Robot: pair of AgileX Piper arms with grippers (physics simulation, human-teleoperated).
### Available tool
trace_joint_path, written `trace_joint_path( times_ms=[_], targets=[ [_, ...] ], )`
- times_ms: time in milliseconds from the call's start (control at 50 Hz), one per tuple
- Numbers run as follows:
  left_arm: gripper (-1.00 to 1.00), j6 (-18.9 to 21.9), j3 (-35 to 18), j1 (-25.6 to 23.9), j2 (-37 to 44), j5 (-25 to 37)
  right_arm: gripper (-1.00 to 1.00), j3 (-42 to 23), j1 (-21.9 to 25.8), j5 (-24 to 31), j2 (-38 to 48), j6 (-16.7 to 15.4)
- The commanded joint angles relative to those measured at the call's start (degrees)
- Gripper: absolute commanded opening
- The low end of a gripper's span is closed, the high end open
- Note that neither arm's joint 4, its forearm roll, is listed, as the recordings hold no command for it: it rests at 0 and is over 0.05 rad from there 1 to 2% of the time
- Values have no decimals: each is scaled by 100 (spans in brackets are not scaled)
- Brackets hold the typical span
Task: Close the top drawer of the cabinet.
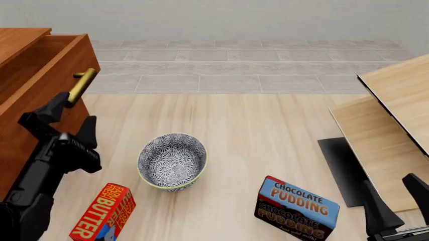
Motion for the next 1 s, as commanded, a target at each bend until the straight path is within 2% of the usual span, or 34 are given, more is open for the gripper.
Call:
trace_joint_path(
  times_ms=[20, 1000],
  targets=[
    [100, -55, -93, 102, 77, 9, 100, 0, -6, 4, 0, -6],
    [100, 49, -117, 598, -37, 4, 100, -1, -5, -46, 0, -40]
  ],
)
